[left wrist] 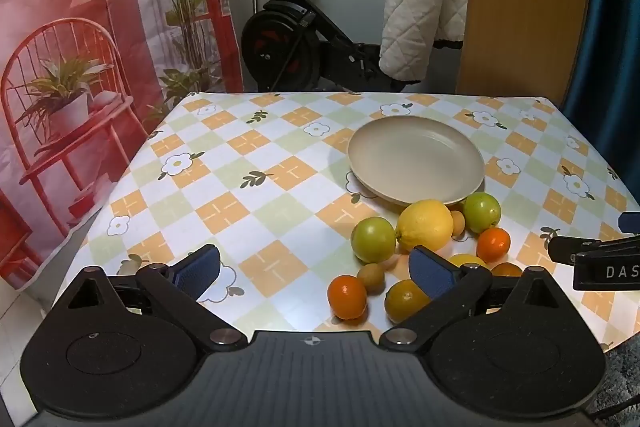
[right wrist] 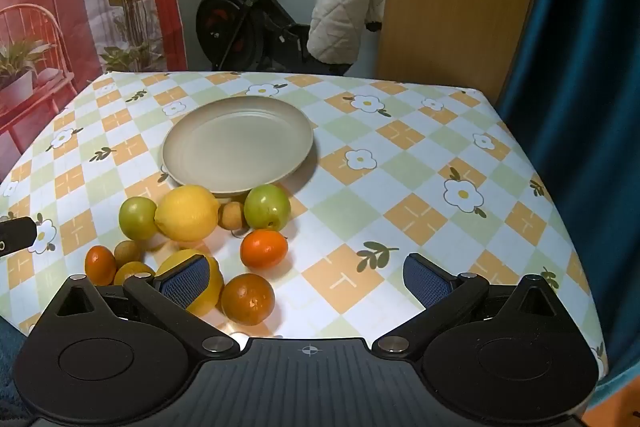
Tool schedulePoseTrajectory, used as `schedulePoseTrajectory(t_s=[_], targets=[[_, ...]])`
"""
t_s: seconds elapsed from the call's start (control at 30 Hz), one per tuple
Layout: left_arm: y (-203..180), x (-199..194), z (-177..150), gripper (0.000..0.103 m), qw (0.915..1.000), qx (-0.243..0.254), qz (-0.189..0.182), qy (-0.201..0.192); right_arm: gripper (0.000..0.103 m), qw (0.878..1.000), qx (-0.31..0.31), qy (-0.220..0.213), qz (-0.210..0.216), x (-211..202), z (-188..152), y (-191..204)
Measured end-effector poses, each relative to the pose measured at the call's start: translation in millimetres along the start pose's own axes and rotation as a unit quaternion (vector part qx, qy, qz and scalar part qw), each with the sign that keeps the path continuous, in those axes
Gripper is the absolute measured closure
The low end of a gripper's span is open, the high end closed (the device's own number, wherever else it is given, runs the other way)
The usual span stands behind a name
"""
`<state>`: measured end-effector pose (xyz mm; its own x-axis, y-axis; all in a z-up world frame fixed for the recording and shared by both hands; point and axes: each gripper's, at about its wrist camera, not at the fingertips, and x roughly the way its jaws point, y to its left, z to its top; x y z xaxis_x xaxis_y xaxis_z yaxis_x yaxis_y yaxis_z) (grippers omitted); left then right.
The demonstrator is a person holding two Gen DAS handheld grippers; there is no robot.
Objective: Organize fruits
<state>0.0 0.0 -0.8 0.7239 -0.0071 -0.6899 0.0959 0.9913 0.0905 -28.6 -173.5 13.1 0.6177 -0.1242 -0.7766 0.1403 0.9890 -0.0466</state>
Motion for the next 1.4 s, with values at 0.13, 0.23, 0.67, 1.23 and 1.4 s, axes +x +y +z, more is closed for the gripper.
schedulePoseTrajectory(t_s=[0.13, 0.23, 0.67, 1.23, 1.4], targets=[[-1.2, -0.9, 3.1, 0.001, 1.0, 0.004, 0.0, 0.005, 0.0, 1.0, -0.009, -0.003, 0.002, -1.6, 2.0, 1.5], [-1.5, -6.7, -0.4, 0.001, 0.9999, -0.006, 0.004, -0.007, 0.0, 1.0, -0.008, -0.012, 0.002, -0.5, 4.2, 5.2], [-1.0, 1.2, 0.3, 0.002, 1.0, -0.004, -0.002, -0.002, 0.0, 1.0, -0.007, -0.003, 0.001, 1.5, 3.5, 6.3], [-0.3, -3.4, 0.3, 0.002, 0.9999, -0.003, 0.008, -0.008, 0.0, 1.0, -0.007, -0.003, 0.002, 1.0, 3.3, 5.6], [0.1, -3.6, 0.4, 0.002, 0.9999, -0.002, 0.008, -0.008, 0.0, 1.0, -0.006, -0.002, 0.001, 0.9, 3.3, 5.4]])
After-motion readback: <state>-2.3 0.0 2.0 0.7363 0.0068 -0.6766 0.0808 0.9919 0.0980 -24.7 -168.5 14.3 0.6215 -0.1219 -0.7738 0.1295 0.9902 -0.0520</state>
